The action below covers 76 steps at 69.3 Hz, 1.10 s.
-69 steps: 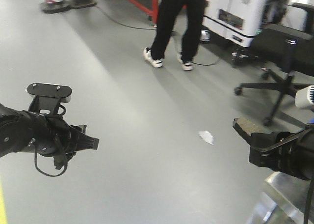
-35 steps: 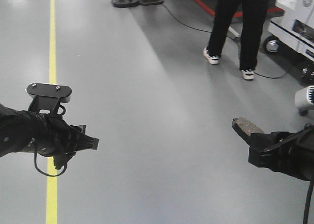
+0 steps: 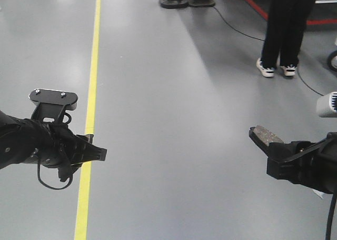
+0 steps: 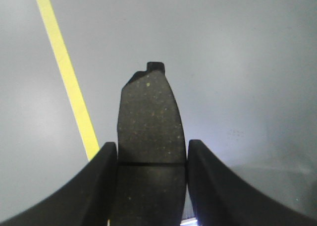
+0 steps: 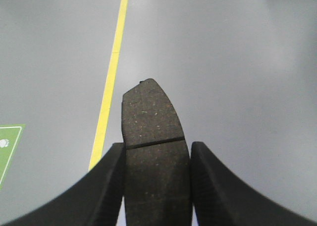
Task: Move and align brake pads A on conveyor
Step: 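Drive along the yellow floor line toward the striped cones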
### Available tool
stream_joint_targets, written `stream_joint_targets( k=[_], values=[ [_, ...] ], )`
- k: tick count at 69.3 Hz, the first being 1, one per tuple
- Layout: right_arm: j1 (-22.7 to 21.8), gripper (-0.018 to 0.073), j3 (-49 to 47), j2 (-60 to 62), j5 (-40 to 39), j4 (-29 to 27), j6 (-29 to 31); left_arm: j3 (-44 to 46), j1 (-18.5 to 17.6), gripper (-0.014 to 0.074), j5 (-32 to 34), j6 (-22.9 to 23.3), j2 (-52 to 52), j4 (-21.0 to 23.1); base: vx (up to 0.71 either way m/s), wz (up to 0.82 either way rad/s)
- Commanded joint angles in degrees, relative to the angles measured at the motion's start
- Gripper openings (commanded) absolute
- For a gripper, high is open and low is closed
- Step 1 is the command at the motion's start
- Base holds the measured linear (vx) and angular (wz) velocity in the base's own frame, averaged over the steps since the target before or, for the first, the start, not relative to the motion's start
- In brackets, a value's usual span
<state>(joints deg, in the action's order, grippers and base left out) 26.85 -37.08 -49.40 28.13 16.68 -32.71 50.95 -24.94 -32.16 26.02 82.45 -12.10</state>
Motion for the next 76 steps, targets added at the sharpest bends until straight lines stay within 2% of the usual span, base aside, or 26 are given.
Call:
stream_joint_targets(
  k=[1, 39, 76],
  values=[
    [-0.16, 0.0067, -1.53, 0.72, -4.67, 1.13, 0.24, 1.43, -0.34, 0.0020, 2.98, 0.07, -2.22, -0.37, 0.12, 0.32],
    [-0.16, 0.0067, -1.53, 0.72, -4.80, 1.12, 0.24, 1.43, -0.34, 0.0020, 2.98, 0.07, -2.22, -0.37, 0.17, 0.16],
    [-0.16, 0.0067, -1.53, 0.72, -4.75, 1.07, 0.24, 1.43, -0.34, 0.0020, 2.98, 0.07, -2.22, -0.37, 0.34, -0.01]
  ],
)
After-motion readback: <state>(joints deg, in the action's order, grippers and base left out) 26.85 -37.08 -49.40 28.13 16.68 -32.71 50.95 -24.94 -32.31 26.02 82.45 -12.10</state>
